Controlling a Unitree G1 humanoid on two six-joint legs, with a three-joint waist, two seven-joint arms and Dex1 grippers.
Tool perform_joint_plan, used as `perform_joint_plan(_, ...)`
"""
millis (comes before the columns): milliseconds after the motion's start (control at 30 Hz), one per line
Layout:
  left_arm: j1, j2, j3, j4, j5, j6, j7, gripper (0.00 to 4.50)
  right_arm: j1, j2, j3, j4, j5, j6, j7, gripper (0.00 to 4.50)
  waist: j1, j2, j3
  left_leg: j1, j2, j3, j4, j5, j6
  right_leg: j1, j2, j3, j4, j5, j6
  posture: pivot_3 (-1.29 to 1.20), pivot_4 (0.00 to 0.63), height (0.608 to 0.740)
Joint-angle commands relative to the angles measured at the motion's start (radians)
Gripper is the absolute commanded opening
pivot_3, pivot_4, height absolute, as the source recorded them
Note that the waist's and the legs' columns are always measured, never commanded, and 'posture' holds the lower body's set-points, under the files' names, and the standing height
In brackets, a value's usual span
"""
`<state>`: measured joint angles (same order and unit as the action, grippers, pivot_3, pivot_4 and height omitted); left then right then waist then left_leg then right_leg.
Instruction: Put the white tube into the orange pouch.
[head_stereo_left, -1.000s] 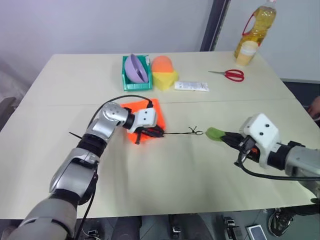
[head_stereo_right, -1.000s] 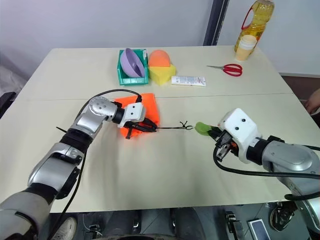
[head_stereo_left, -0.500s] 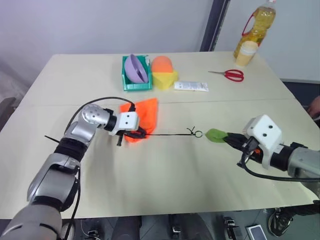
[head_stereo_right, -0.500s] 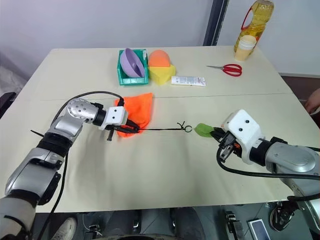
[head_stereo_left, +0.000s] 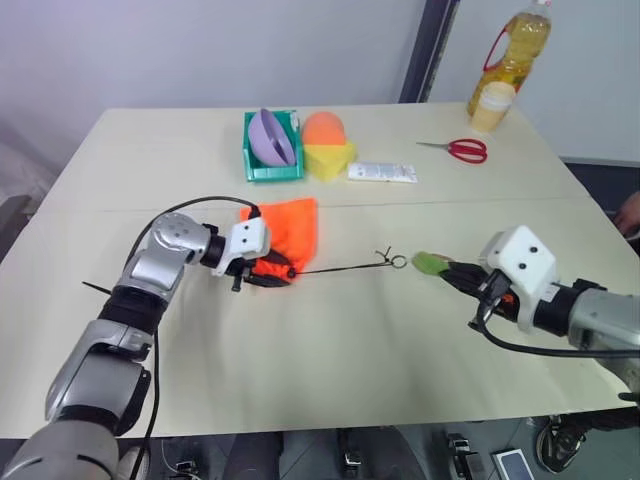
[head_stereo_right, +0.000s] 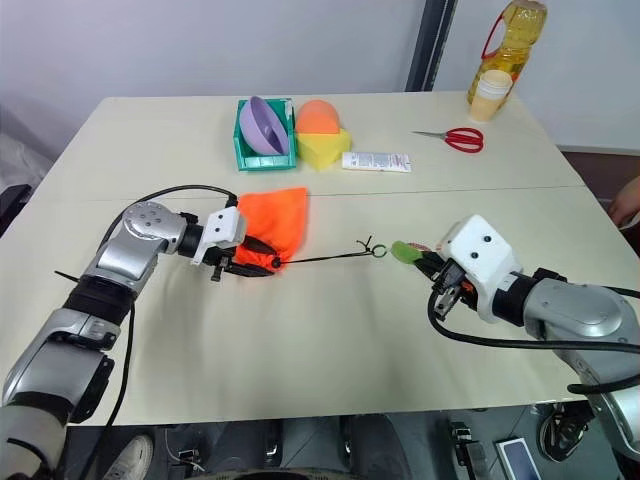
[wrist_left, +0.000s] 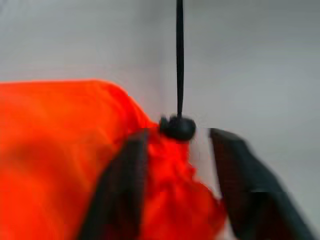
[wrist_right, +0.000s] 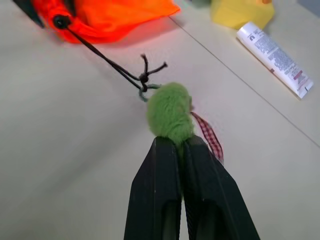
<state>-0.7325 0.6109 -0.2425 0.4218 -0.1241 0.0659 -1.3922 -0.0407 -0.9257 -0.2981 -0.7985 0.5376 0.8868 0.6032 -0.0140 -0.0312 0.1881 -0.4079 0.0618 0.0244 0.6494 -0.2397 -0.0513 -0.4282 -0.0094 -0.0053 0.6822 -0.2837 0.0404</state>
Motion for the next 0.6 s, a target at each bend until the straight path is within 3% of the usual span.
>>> perform_joint_plan(33, 0.051, 0.053, 0.083, -0.154, -0.091, 0.173, 0.011, 3.63, -0.031, 0.016, 0.038, -0.025, 0.035, -0.006, 0.011, 0.0, -0.001, 0.0, 0.0, 0.0, 0.0, 0.0, 0.0, 0.0, 0.0, 0.0, 0.0, 0.0, 0.0, 0.0, 0.0, 0.0, 0.15, 0.726)
perform_joint_plan(67, 0.074, 0.07, 0.099, -0.192, -0.109, 0.217, 0.015, 3.63, -0.04, 0.029, 0.051, -0.023, 0.058, 0.009, 0.013, 0.0, -0.004, 0.0, 0.0, 0.0, 0.0, 0.0, 0.0, 0.0, 0.0, 0.0, 0.0, 0.0, 0.0, 0.0, 0.0, 0.0, 0.15, 0.726)
perform_joint_plan(100, 0.091, 0.082, 0.108, -0.222, -0.122, 0.249, 0.021, 3.7, -0.046, 0.036, 0.058, -0.022, 0.074, 0.02, 0.012, 0.71, -0.004, 0.0, 0.0, 0.0, 0.001, 0.0, 0.0, 0.0, 0.0, 0.0, 0.0, 0.0, 0.0, 0.0, 0.0, 0.0, 0.15, 0.726)
perform_joint_plan(133, 0.11, 0.093, 0.125, -0.252, -0.138, 0.281, 0.035, 3.7, -0.046, 0.038, 0.071, -0.026, 0.085, 0.031, 0.012, 0.95, -0.002, 0.0, 0.0, 0.0, 0.001, 0.0, 0.0, 0.0, 0.0, 0.0, 0.0, 0.0, 0.0, 0.0, 0.0, 0.0, 0.15, 0.726)
perform_joint_plan(300, 0.201, 0.12, 0.269, -0.345, -0.21, 0.414, 0.176, 3.7, -0.019, 0.014, 0.155, -0.034, -0.015, -0.029, -0.004, 3.53, 0.003, 0.0, 0.0, 0.0, 0.001, 0.0, 0.001, 0.0, 0.0, 0.0, 0.0, 0.0, 0.001, 0.0, 0.0, 0.0, 0.15, 0.726)
perform_joint_plan(600, 0.46, 0.141, 0.48, -0.447, -0.23, 0.447, 0.399, 3.7, 0.11, 0.058, 0.055, 0.079, -0.028, -0.178, 0.074, 3.53, 0.001, 0.0, 0.0, 0.001, 0.001, 0.0, 0.001, 0.0, 0.0, 0.0, -0.001, 0.0, 0.001, 0.0, 0.0, 0.0, 0.15, 0.726)
